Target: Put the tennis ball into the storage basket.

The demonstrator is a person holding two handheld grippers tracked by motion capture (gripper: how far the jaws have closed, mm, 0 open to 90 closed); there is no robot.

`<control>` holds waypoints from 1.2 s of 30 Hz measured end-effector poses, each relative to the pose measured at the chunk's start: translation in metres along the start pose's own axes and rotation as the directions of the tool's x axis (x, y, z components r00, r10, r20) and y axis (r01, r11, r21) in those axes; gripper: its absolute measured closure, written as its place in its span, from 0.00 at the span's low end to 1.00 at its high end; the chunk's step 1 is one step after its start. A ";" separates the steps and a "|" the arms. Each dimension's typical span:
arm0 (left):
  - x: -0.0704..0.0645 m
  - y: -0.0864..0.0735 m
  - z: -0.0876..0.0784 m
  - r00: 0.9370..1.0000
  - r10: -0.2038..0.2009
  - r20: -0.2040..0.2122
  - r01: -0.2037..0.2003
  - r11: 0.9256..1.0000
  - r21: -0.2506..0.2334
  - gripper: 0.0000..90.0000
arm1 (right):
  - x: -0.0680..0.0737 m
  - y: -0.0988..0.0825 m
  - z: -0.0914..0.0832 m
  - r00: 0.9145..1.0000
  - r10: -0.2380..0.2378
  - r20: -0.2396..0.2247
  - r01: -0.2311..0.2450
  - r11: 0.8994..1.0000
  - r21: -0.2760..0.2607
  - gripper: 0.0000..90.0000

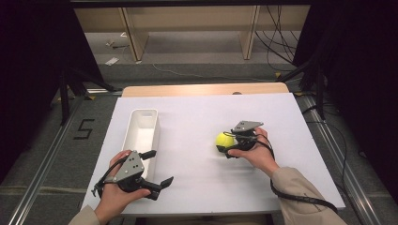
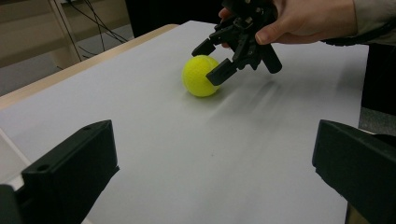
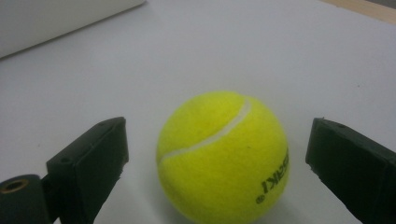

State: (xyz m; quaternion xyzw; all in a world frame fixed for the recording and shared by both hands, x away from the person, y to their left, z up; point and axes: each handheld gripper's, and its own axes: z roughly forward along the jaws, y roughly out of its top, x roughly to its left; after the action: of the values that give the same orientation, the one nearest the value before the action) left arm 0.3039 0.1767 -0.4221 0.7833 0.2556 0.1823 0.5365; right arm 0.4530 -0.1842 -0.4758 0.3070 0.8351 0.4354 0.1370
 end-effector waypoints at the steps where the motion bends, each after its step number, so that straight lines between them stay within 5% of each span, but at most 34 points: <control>1: 0.000 0.000 0.000 1.000 0.000 0.000 0.000 1.000 0.000 0.00 | 0.000 0.000 0.001 1.000 0.002 -0.001 -0.002 1.000 0.001 0.07; 36: 0.000 0.000 0.000 1.000 0.004 0.006 -0.004 1.000 0.001 0.00 | -0.004 -0.002 0.016 1.000 -0.015 -0.011 0.016 0.999 0.051 0.29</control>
State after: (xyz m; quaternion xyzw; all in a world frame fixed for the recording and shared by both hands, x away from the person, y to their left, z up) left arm 0.3036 0.1765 -0.4219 0.7847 0.2524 0.1809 0.5365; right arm 0.4631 -0.1769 -0.4869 0.3018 0.8490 0.4144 0.1281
